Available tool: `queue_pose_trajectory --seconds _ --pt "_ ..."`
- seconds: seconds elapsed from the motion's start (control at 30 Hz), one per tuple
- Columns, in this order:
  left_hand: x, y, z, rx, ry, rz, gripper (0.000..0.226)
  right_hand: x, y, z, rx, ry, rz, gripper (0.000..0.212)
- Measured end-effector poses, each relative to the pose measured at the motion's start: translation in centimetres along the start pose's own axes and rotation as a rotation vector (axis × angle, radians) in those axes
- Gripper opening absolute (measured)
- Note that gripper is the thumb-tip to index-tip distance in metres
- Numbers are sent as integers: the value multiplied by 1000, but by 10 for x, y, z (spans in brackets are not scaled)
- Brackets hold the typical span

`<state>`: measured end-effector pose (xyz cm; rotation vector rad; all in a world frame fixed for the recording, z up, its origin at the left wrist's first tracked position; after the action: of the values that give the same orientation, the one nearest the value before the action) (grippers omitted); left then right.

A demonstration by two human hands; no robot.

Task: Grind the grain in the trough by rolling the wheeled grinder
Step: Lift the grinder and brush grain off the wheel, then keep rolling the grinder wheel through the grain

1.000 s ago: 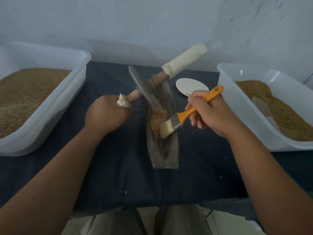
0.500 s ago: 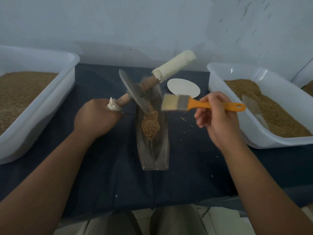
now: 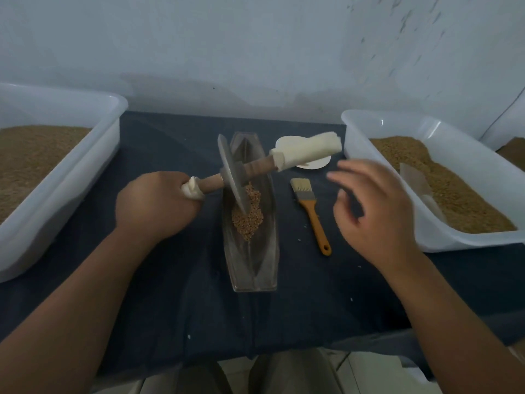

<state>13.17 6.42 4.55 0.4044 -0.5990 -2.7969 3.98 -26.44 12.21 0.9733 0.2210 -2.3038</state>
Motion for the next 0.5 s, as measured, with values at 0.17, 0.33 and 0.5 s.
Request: queue_pose_trajectory --seconds 0.17,0.33,0.5 --pt "6 13 9 -107 93 -141 46 -41 -2 -42 64 -377 11 105" --pt "12 23 13 -172 126 -237 46 -52 -8 -58 155 -416 51 44" --pt "20 41 11 -260 74 -361 38 -37 0 -74 106 -656 -15 22"
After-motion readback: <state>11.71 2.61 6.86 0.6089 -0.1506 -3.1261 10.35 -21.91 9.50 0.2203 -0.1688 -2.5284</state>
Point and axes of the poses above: each hand's wrist, its own x-axis away from the middle knuckle, its own z-axis out of the back of the hand, y = z × x, the point moved 10 cm from there along -x, towards the middle knuckle, and after that the axes turned 12 degrees about z, right-handed, at the moved point
